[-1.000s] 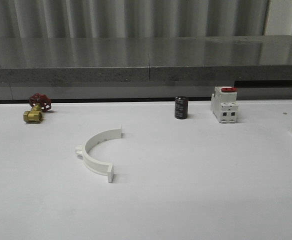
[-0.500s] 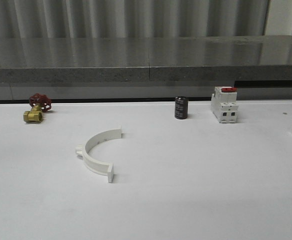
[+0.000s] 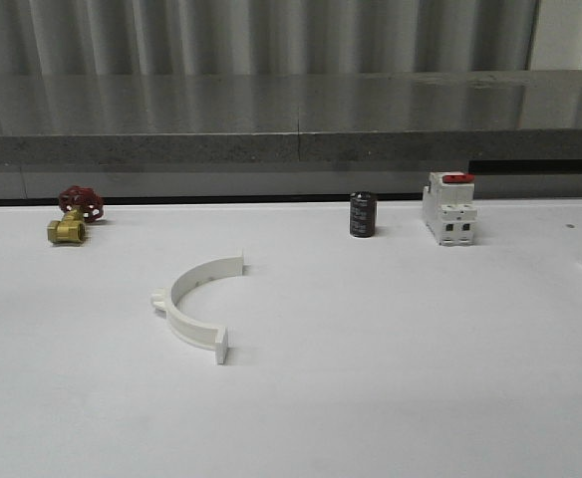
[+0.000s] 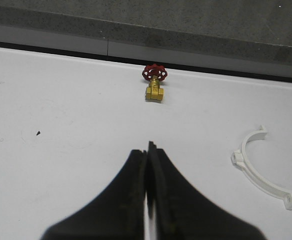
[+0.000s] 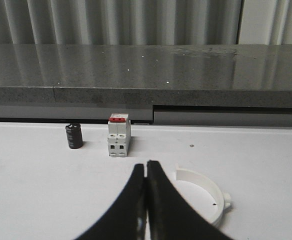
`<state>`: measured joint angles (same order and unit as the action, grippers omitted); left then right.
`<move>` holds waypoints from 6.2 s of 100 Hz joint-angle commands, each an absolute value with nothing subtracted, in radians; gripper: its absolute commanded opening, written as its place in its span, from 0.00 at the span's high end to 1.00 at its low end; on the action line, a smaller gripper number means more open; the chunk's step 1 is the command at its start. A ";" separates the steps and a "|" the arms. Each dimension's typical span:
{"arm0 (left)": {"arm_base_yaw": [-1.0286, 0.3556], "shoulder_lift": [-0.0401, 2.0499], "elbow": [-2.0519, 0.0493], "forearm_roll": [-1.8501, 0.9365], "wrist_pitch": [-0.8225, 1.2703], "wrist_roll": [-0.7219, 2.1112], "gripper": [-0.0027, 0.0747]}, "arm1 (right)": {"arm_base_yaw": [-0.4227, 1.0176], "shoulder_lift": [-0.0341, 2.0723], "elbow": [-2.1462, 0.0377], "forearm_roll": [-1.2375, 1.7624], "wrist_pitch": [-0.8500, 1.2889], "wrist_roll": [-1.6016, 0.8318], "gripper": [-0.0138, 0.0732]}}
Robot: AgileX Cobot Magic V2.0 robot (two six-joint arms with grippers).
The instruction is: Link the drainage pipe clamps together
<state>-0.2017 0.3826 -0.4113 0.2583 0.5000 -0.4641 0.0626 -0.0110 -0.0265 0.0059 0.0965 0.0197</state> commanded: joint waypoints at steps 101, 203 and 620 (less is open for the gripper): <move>-0.199 0.388 -0.438 0.266 0.428 -0.463 0.99 | 0.063 1.002 -0.770 0.069 0.694 0.019 0.49; -0.199 0.388 -0.438 0.266 0.428 -0.463 0.99 | -0.243 1.624 -1.162 0.091 0.678 -0.236 0.26; -0.199 0.388 -0.438 0.266 0.428 -0.463 0.99 | 0.703 2.062 -1.548 -0.387 0.740 1.072 0.74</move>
